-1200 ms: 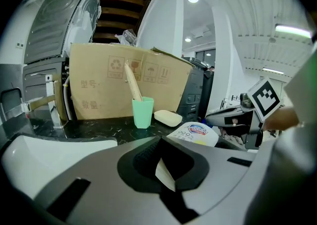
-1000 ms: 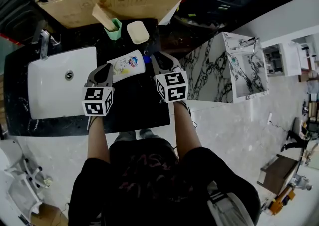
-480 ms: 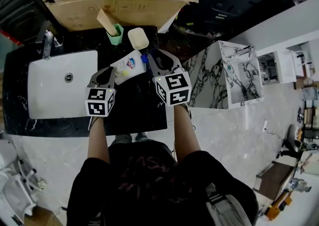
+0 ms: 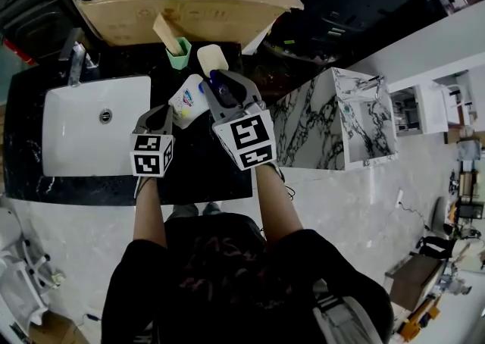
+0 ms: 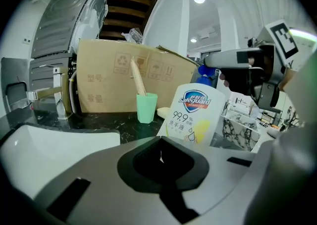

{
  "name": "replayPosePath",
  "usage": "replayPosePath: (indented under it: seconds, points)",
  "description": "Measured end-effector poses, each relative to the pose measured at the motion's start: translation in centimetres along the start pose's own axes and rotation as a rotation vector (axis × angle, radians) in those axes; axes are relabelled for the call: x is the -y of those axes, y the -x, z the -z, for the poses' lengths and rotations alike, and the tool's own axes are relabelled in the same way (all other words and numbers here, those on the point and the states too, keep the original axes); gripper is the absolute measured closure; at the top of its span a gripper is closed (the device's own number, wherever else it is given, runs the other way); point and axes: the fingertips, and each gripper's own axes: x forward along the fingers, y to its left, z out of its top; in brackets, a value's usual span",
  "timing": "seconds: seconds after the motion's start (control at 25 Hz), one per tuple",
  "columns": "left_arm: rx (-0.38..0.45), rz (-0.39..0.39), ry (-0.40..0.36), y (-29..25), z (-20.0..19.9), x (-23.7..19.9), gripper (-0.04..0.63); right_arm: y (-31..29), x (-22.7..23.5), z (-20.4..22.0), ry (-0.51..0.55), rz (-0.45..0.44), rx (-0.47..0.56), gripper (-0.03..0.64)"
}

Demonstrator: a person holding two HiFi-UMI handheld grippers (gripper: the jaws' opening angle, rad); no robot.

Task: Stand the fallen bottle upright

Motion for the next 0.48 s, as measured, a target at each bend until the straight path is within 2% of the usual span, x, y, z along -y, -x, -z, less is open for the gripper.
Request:
replayPosePath:
  seconds: [0.2, 0.48]
  points:
    - [-0.007, -0.016, 0.065, 0.3, 0.9, -0.6, 0.578, -0.1, -2.6, -1.5, 0.031, -0.054, 0.037, 0.500]
    - [-0.018, -0.037, 0.084, 0.5, 1.5, -0.9, 0.578, -0.1, -5.4, -2.6, 0.048, -0.141, 0.065, 0.492]
